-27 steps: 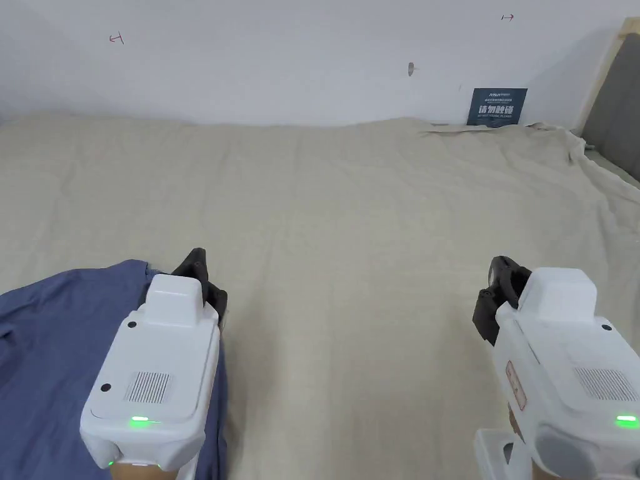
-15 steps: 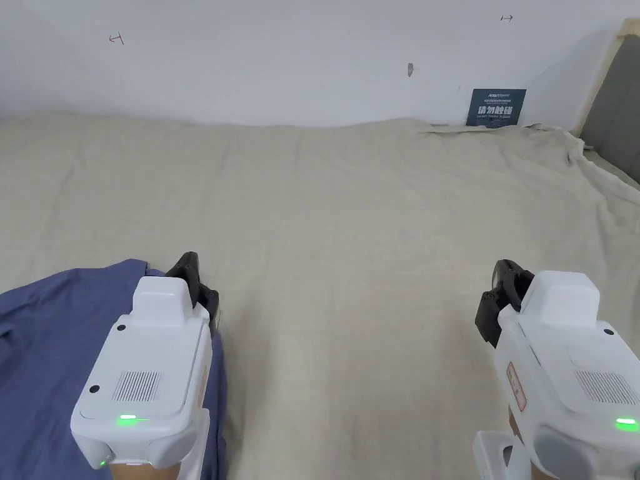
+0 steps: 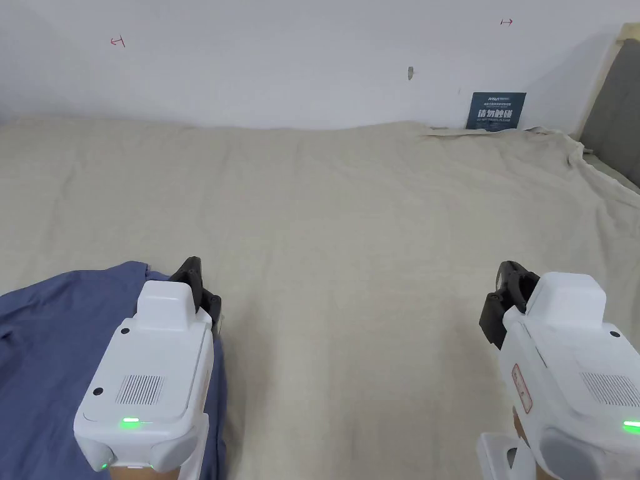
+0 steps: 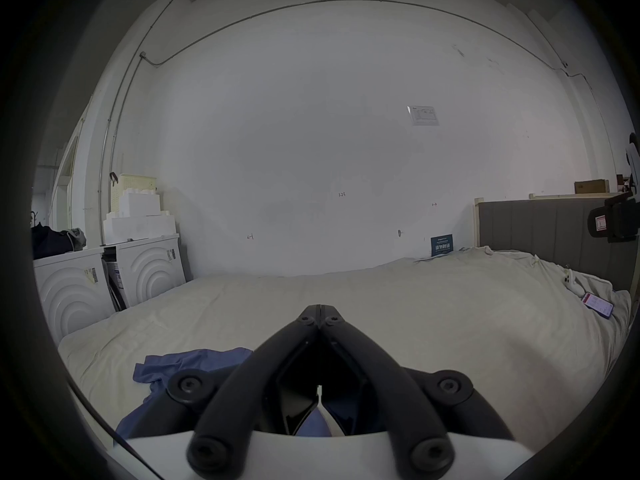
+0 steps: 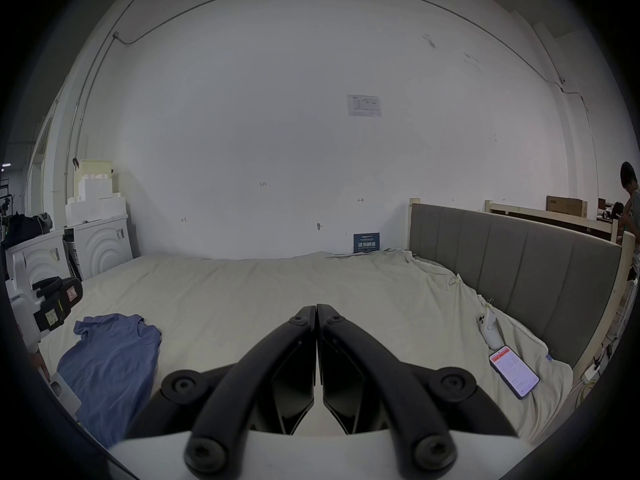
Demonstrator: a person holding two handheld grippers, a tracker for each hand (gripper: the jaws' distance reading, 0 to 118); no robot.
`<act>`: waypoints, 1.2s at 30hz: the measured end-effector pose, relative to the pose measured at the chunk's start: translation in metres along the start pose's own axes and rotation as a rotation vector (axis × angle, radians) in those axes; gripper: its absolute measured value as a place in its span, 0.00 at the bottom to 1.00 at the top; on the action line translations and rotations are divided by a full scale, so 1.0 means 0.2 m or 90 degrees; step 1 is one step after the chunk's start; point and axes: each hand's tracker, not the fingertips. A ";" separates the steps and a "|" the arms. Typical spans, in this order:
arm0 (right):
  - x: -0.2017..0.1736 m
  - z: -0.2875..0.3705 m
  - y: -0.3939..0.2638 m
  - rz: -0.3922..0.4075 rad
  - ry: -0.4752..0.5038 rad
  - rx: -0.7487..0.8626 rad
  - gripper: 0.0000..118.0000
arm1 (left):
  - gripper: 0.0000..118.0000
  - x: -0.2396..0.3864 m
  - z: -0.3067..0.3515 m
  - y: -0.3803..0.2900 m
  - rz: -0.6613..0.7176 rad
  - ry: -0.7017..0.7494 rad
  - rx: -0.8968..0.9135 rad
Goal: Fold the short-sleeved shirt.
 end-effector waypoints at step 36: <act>-0.22 -0.11 0.03 0.040 0.078 0.016 0.00 | 0.00 -0.28 0.09 0.02 -0.013 0.089 0.010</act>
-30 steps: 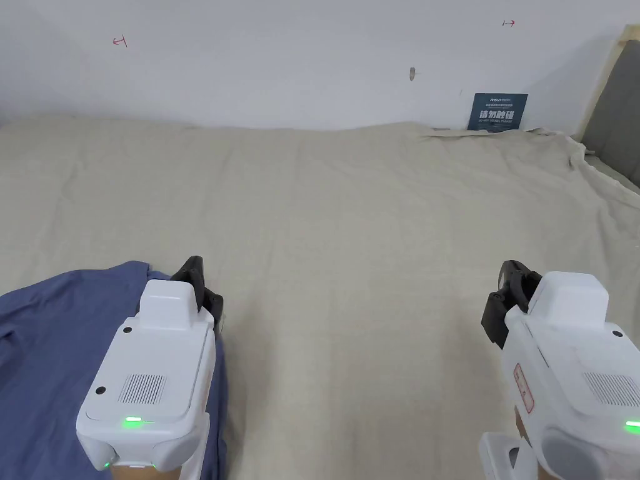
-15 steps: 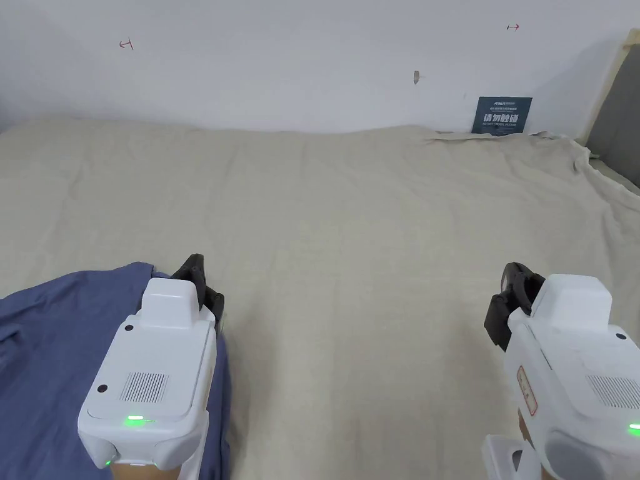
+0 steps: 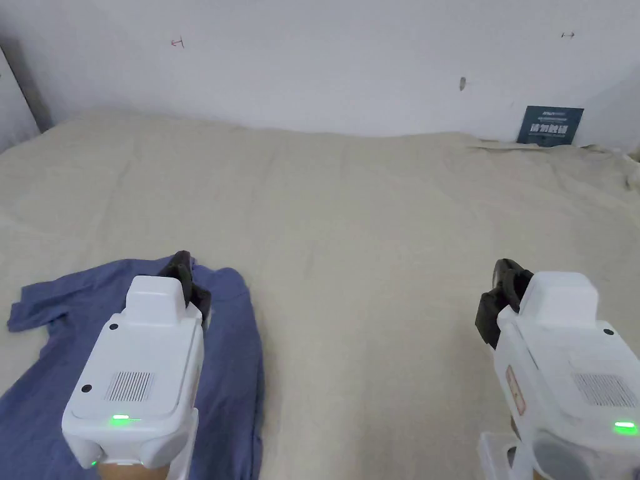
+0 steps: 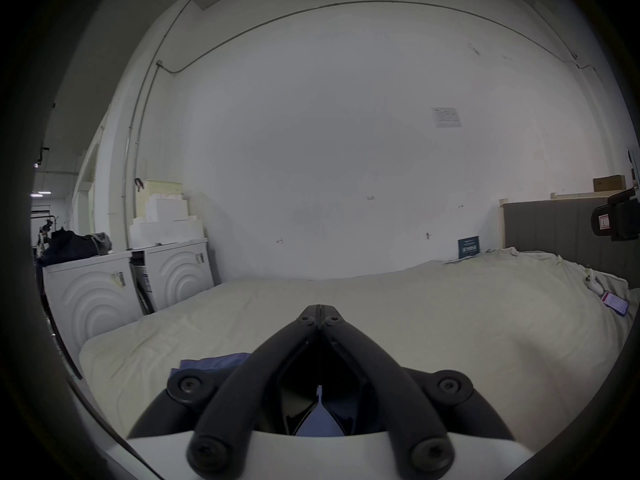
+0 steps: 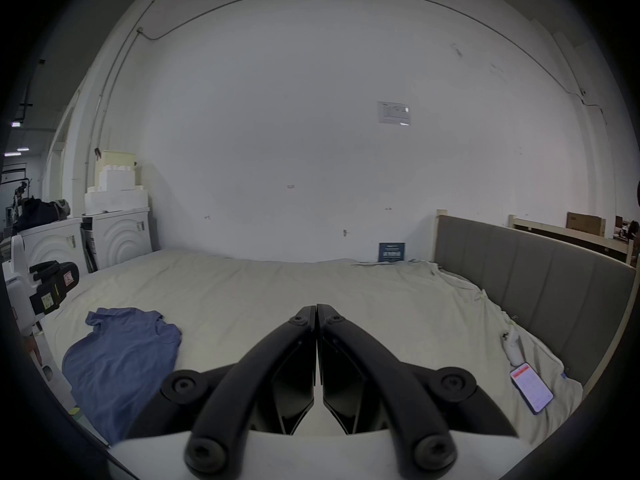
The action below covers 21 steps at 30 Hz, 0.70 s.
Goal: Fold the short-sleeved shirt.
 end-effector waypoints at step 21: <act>-0.78 -0.13 0.00 0.029 0.246 0.002 0.00 | 0.00 -0.77 0.35 -0.11 -0.020 0.228 -0.052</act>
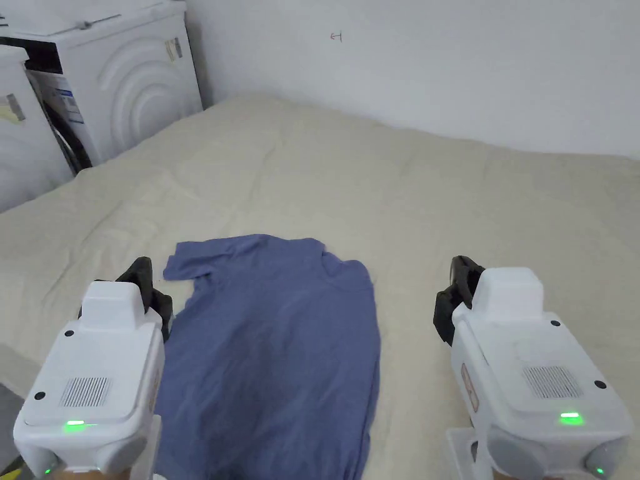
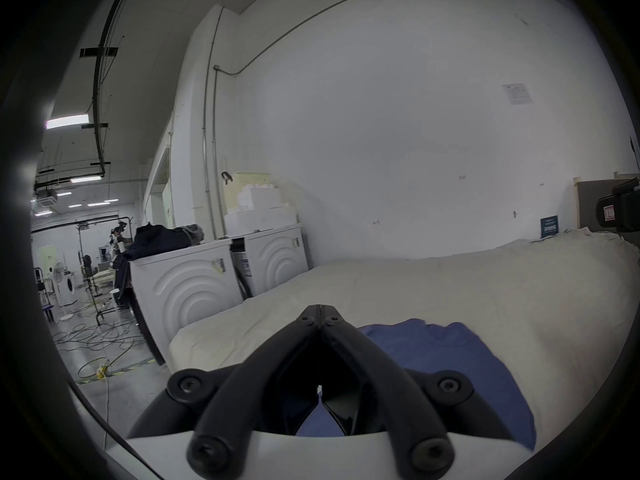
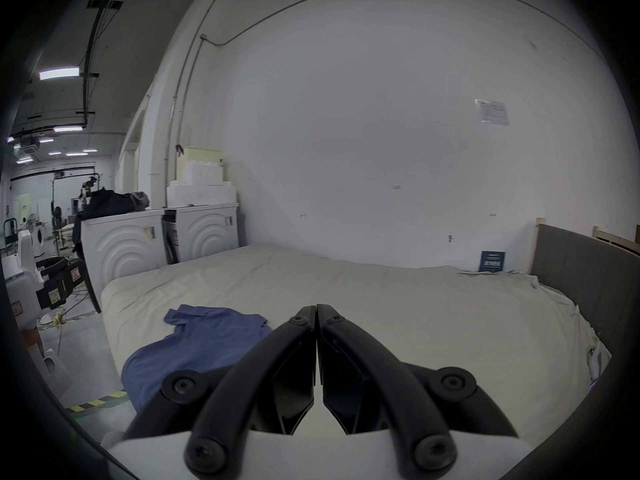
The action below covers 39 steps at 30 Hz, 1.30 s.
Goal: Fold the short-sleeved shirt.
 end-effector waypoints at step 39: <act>0.29 0.01 -0.11 0.000 -0.094 -0.057 0.00 | 0.90 0.55 -1.01 -0.54 -0.015 -0.166 -0.621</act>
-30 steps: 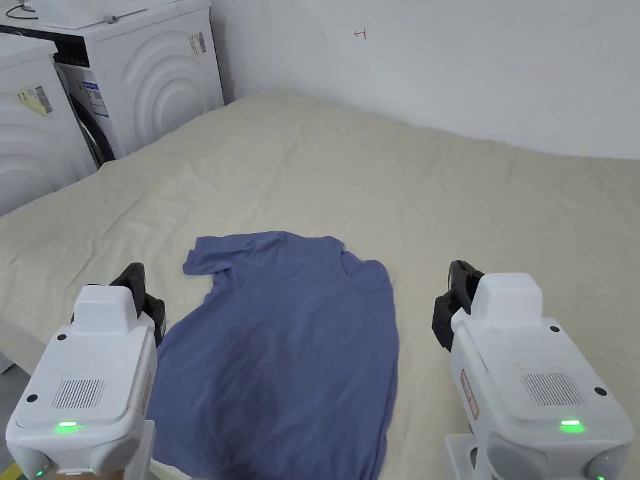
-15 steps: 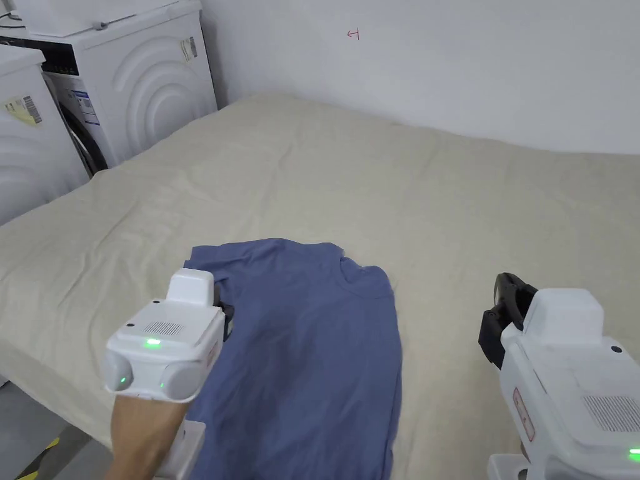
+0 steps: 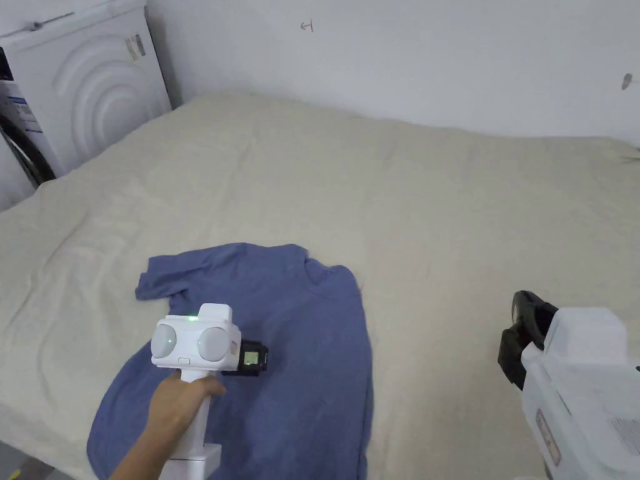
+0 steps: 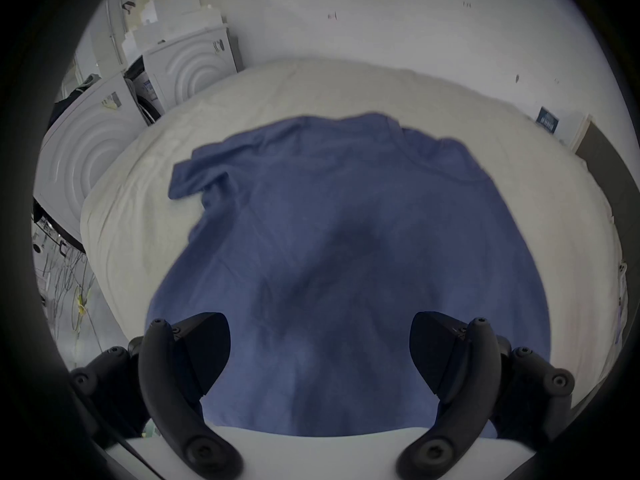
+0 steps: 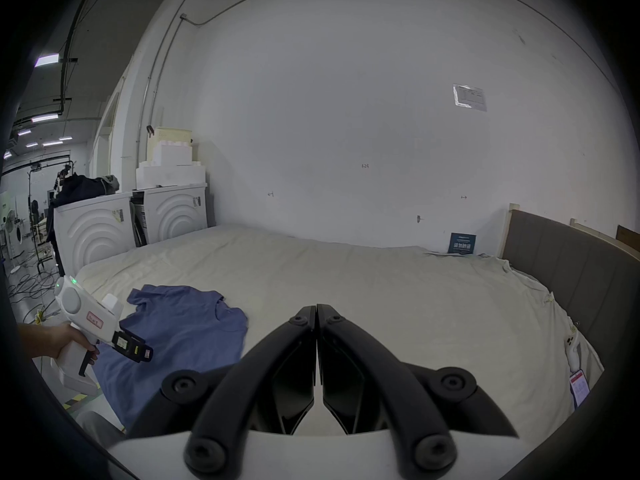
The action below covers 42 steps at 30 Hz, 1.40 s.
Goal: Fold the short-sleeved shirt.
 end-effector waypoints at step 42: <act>0.68 0.49 -0.01 -0.055 -0.175 0.053 0.00 | 0.00 0.99 1.36 0.40 -0.151 -0.438 0.362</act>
